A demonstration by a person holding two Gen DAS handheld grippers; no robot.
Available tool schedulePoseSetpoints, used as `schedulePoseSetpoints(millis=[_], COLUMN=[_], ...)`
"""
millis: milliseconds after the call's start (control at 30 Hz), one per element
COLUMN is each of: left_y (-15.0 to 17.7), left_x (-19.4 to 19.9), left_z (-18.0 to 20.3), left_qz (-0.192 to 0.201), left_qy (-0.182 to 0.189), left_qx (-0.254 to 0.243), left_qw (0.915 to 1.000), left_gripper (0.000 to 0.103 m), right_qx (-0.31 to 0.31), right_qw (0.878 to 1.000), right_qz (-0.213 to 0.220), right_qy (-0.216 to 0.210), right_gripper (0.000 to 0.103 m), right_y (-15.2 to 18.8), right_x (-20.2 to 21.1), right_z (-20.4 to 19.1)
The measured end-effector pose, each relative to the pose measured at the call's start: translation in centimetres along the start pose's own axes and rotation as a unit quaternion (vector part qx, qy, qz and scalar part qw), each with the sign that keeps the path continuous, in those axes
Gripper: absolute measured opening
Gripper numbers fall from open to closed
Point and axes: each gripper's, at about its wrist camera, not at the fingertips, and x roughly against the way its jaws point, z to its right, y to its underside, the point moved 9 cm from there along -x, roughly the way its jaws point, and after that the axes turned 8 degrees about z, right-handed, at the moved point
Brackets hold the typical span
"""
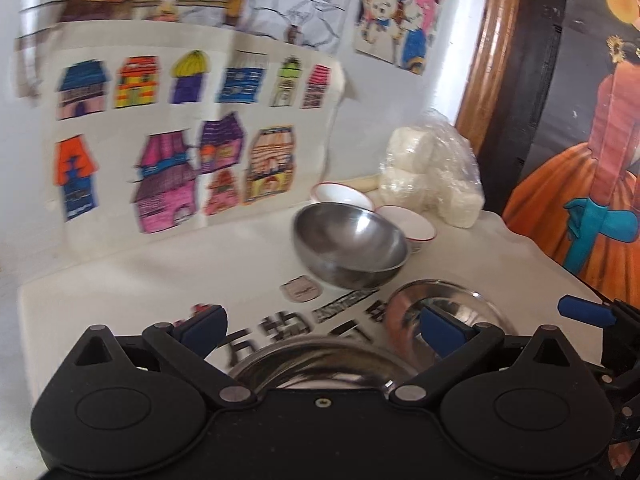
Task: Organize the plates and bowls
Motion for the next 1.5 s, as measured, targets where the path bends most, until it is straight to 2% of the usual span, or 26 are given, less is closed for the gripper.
schedulePoseSetpoints(millis=[133,333,700,867,1000,1067,1200,1300,1367,1500], left_y=[-0.1,0.5,2.7,3.0,3.3,3.6,3.9,4.3,4.5,4.5], left_x=[-2.3,-5.2,-8.8,-9.4,-9.6,-9.8,-9.9,-9.9,-10.0,-10.1], left_z=[2.3,5.9,6.9,7.3,7.3,7.2,7.2,7.6,7.8,7.5], left_qz=[-0.01,-0.032,-0.105,-0.12,-0.129,-0.136,-0.145,-0.151,-0.155,-0.155], left_qy=[0.021,0.055,0.056,0.067,0.054,0.048,0.047,0.044,0.032,0.021], left_qx=[-0.012,-0.054,-0.041,-0.037,-0.045,-0.048,-0.05,-0.07,-0.092,-0.089], left_qw=[0.9996,0.9965,0.9921,0.9899,0.9892,0.9884,0.9871,0.9851,0.9831,0.9836], left_gripper=[0.102,0.102,0.102,0.093,0.087,0.079,0.071,0.059,0.048,0.042], right_qx=[0.008,0.002,-0.036,-0.039,-0.04,-0.039,-0.037,-0.042,-0.048,-0.048], right_qw=[0.999,0.997,0.997,0.996,0.996,0.996,0.996,0.995,0.995,0.995], right_qz=[0.006,-0.02,-0.044,-0.054,-0.06,-0.065,-0.073,-0.079,-0.083,-0.083], right_qy=[0.04,0.079,0.057,0.057,0.054,0.051,0.047,0.043,0.036,0.04], right_gripper=[0.103,0.103,0.101,0.088,0.085,0.082,0.075,0.07,0.062,0.058], right_y=[0.4,2.6,4.7,5.1,5.4,5.6,5.9,6.1,6.3,6.3], right_x=[0.2,-0.5,-1.4,-1.8,-1.9,-2.0,-2.2,-2.3,-2.3,-2.3], right_z=[2.4,5.0,6.1,6.2,6.0,5.8,5.5,5.4,5.2,5.1])
